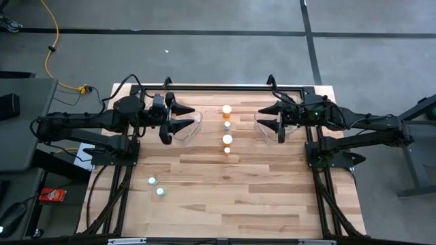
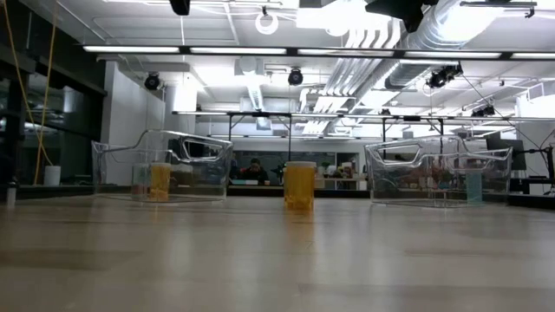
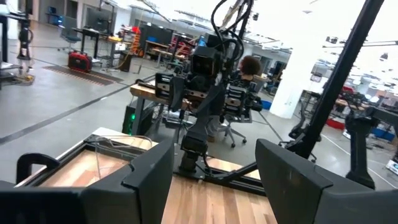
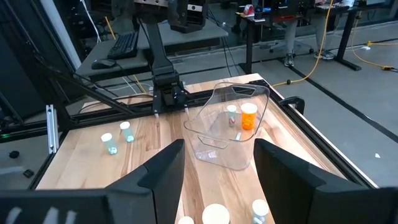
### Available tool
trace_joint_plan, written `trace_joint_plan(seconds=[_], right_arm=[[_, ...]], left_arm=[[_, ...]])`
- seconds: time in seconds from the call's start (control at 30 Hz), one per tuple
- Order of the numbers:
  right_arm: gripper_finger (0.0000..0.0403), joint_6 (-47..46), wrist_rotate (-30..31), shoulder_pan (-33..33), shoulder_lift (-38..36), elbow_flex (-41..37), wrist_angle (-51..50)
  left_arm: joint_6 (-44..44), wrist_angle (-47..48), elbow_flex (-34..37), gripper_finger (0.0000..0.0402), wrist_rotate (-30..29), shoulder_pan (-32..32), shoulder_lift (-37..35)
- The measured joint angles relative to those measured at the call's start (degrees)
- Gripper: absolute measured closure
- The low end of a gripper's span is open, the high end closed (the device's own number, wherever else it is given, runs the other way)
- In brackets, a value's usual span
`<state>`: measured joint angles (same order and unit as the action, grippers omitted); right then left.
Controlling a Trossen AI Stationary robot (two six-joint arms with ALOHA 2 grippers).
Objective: Pick and place medicine bottles into bin by pill shape (circle, oval)
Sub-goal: Put the top orange capsule bottle into the left transparent bin
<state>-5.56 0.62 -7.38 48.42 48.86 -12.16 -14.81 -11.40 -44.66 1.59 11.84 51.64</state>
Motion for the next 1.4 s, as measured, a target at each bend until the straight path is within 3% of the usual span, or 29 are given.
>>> trace_joint_plan(seconds=[0.2, 0.33, 0.43, 0.63, 0.8, 1.0, 1.13, 1.4], right_arm=[[0.0217, -1.3, 0.0, 0.0, 0.0, 0.0, 0.1], [0.0217, -2.1, 0.0, 0.0, 0.0, 0.0, 0.2], [0.0217, -2.1, 0.0, 0.0, 0.0, 0.0, 0.3], [0.0217, -2.1, 0.0, 0.0, 0.0, 0.0, 0.5], [0.0217, -1.9, 0.0, 0.0, 0.0, 0.0, 0.5], [0.0217, -2.1, 0.0, 0.0, 0.0, 0.0, 0.5], [0.0217, -2.1, 0.0, 0.0, 0.0, 0.0, 0.5], [0.0217, -4.3, 0.0, 0.0, 0.0, 0.0, 0.4]], left_arm=[[-2.6, -0.6, -0.1, 0.0188, -6.3, 0.0, 0.8], [-3.0, 2.2, -2.7, 0.0188, -8.3, 1.5, 5.0], [-1.0, 6.4, -7.9, 0.0188, -8.1, 3.8, 10.4], [5.4, 23.7, -21.3, 0.0173, -6.4, 11.7, 24.0], [6.9, 32.3, -28.3, 0.0132, 0.9, 17.9, 35.6], [6.9, 34.2, -31.9, 0.007, 5.4, 20.6, 46.8], [5.4, 34.1, -35.2, 0.0048, 4.3, 20.7, 52.7], [4.5, 38.9, -44.3, 0.005, -1.9, 18.9, 62.0]])
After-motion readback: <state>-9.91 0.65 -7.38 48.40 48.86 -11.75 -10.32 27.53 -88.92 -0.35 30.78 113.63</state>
